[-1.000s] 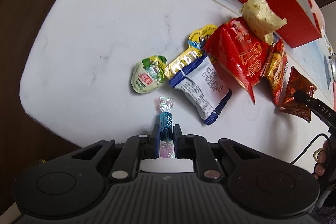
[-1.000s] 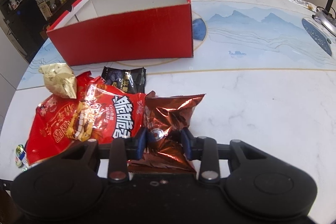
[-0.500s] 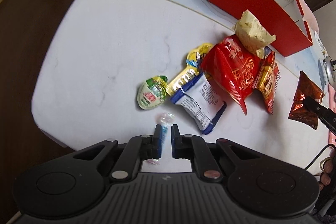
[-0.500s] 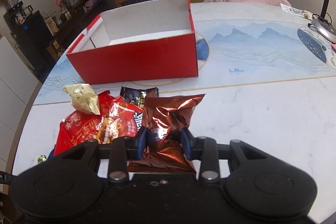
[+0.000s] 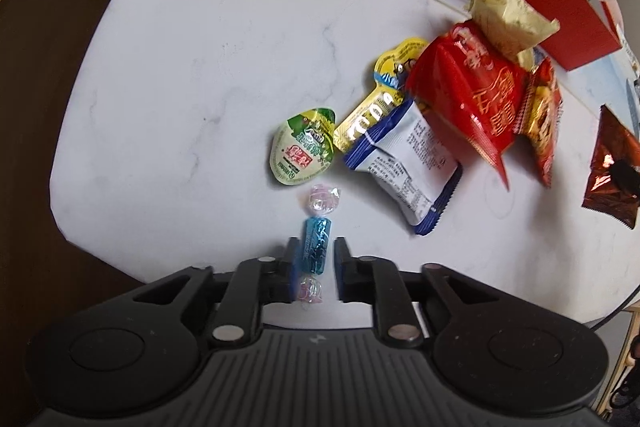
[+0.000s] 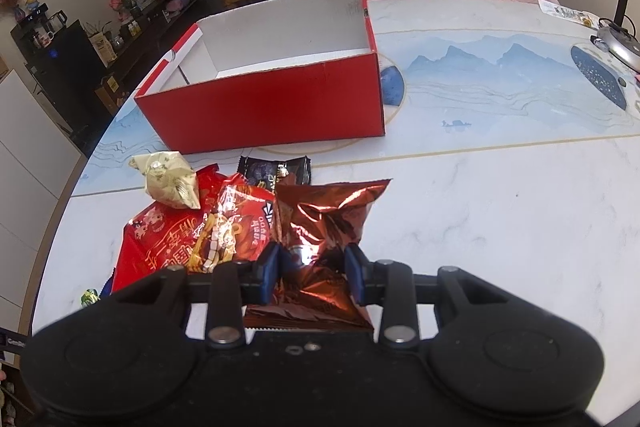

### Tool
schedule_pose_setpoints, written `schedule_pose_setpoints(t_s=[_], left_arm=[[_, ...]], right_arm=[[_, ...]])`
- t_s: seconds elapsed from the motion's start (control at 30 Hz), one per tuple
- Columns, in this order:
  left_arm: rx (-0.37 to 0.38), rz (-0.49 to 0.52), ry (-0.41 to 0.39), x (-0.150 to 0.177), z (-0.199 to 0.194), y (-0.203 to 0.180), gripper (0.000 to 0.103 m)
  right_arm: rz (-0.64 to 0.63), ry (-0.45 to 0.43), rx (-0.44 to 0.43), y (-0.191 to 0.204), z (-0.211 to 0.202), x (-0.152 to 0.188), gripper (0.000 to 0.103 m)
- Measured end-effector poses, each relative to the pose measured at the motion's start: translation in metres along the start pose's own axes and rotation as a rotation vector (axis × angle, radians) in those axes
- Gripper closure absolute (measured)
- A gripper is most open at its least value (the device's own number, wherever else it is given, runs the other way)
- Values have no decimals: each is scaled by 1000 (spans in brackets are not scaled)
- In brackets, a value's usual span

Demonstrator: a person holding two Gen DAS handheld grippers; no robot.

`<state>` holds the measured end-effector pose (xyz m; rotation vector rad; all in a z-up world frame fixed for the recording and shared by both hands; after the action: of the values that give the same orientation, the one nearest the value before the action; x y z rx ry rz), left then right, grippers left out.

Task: Organize snacks
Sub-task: 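Carry the candy and copper bag over the red box and lower them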

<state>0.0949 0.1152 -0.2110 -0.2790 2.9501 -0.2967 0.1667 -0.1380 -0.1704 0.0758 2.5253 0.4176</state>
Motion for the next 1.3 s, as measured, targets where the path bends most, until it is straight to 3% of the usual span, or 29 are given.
schedule_pose_setpoints(t_s=[0.33, 0.47, 0.8, 1.3], left_arm=[[-101, 139, -25, 0, 9, -20, 78], [-112, 172, -33, 1, 10, -24, 91], [-50, 69, -62, -4, -4, -2, 91], [-23, 24, -239, -60, -99, 14, 91]], right_arm=[[8, 5, 9, 0, 1, 2, 70], [9, 3, 13, 0, 2, 2, 70], [16, -5, 13, 1, 0, -1, 70], [-29, -73, -40, 31, -20, -48, 70]])
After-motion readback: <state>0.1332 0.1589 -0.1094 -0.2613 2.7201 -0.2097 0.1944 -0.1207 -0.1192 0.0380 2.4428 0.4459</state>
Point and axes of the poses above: each gripper's, at about its wrist camera, not at the fingertips, and z roughly the way its jaws point, y to its left, x to its underside, the point moved 6 cm from there along z, roughly the way its jaws point, and after that the axes turned 12 degrees about z, right-handed, at the moved point
